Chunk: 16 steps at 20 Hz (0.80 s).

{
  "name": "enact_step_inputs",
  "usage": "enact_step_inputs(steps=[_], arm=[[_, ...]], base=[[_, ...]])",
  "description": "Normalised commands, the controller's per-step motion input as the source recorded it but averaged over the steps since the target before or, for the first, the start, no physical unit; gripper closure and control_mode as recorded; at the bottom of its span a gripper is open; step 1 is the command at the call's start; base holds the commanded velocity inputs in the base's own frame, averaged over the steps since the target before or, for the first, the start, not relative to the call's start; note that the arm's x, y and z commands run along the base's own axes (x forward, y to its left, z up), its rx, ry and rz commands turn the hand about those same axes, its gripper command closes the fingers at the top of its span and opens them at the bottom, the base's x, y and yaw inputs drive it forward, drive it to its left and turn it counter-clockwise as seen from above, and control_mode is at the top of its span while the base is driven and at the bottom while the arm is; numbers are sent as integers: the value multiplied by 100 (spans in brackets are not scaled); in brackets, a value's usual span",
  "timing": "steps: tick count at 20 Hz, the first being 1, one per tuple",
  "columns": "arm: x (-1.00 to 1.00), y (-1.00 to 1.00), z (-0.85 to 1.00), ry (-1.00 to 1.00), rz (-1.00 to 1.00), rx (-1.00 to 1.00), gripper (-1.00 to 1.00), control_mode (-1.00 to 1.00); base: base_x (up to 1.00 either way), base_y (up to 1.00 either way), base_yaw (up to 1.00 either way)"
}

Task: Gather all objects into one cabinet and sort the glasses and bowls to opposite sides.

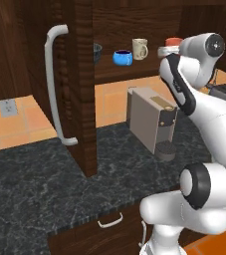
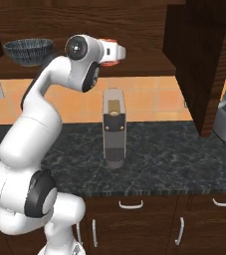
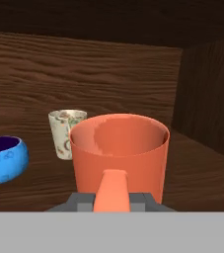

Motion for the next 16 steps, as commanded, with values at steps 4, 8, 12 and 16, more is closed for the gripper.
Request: enact_step_inputs(steps=[4,8,12,16], arm=[[9,-1,-8,13,2,5,100,-100],[27,3,-9,-2,0,0,100,-100],[67,23,-4,-22,-2,0,100,-100],[31,10,-3,-21,-2,0,100,-100]], base=[[0,0,0],[0,0,0],[0,0,0],[0,0,0]])
